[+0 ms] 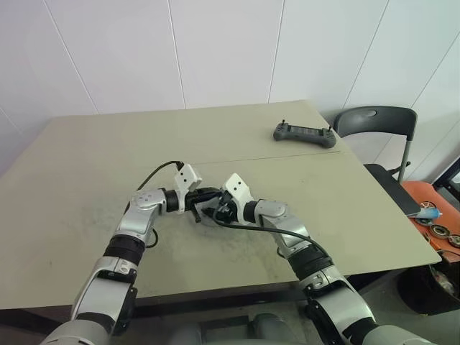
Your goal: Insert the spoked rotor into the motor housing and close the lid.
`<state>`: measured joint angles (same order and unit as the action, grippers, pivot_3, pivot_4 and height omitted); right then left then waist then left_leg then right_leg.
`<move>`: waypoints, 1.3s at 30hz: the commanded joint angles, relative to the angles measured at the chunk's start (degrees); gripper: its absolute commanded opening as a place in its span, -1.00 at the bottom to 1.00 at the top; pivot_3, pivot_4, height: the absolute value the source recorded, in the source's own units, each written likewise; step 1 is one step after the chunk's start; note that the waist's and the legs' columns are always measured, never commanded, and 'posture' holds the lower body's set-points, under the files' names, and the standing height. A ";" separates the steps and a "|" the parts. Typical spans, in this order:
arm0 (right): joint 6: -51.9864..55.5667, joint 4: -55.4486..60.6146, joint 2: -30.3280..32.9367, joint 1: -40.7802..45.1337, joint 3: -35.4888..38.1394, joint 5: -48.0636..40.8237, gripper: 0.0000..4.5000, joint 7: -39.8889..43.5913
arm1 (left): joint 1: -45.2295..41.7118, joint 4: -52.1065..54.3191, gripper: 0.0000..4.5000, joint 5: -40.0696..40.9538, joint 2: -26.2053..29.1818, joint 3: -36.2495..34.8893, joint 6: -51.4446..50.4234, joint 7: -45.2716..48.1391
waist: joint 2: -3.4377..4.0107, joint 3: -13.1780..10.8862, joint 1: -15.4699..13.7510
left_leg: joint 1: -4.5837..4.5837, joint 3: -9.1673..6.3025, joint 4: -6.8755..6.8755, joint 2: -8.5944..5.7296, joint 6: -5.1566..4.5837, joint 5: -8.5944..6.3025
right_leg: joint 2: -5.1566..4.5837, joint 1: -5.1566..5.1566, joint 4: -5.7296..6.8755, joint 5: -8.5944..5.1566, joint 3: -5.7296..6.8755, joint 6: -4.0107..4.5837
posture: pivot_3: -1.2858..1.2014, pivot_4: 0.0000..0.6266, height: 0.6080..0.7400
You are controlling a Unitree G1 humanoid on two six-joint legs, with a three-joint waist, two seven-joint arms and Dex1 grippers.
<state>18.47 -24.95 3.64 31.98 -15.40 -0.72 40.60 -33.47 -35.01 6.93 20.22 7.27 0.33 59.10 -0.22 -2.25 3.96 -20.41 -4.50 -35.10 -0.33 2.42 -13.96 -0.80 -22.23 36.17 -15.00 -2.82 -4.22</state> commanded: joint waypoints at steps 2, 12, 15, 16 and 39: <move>2.19 -1.37 0.56 -1.58 -1.47 0.67 0.35 0.31 | 0.86 1.49 -1.00 -0.03 0.90 0.76 -0.58 2.43 | -0.01 0.00 0.00 | 0.00 0.00 0.00 0.00 0.00 0.00 | 0.00 0.00 0.00 0.00 0.00 0.00 | 0.03 -1.00 1.00; 3.03 -0.42 0.93 -1.72 -1.08 0.18 0.35 0.40 | 2.24 0.16 -1.00 -2.29 0.97 2.81 0.51 2.05 | 0.01 0.03 -0.03 | 0.03 -0.01 -0.01 0.00 0.00 0.00 | -0.02 0.04 0.00 0.00 0.00 0.01 | 0.03 -1.00 1.00; 3.29 -0.24 1.02 -1.62 -0.87 0.04 0.35 0.41 | 1.94 -0.41 -1.00 -2.48 0.89 2.87 0.86 1.87 | 0.01 0.03 -0.07 | 0.03 -0.01 0.00 0.00 0.00 0.00 | -0.02 0.04 0.00 0.00 0.00 0.00 | 0.03 -1.00 1.00; 3.37 -0.21 1.02 -1.56 -0.78 -0.03 0.35 0.41 | 1.84 -0.63 -1.00 -2.52 0.91 2.83 1.00 1.74 | 0.01 0.03 -0.09 | 0.02 -0.01 0.00 0.00 0.00 0.00 | -0.02 0.04 0.00 0.00 0.00 0.00 | 0.03 -1.00 1.00; 24.37 9.02 5.17 0.16 12.56 -15.25 0.98 -0.31 | 1.00 -0.65 -1.00 -1.86 2.35 1.86 1.55 1.93 | 0.06 -0.01 -0.12 | -0.06 -0.01 -0.01 0.00 0.00 0.00 | -0.01 -0.04 0.00 0.00 0.00 0.04 | 0.03 -1.00 1.00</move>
<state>40.42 -18.53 8.98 31.21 -3.85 -14.04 40.75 -32.54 -35.25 6.23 22.43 8.28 2.16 60.84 -0.16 -2.26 3.84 -20.46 -4.51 -35.12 -0.33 2.42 -13.96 -0.81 -22.27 36.18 -15.00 -2.82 -4.18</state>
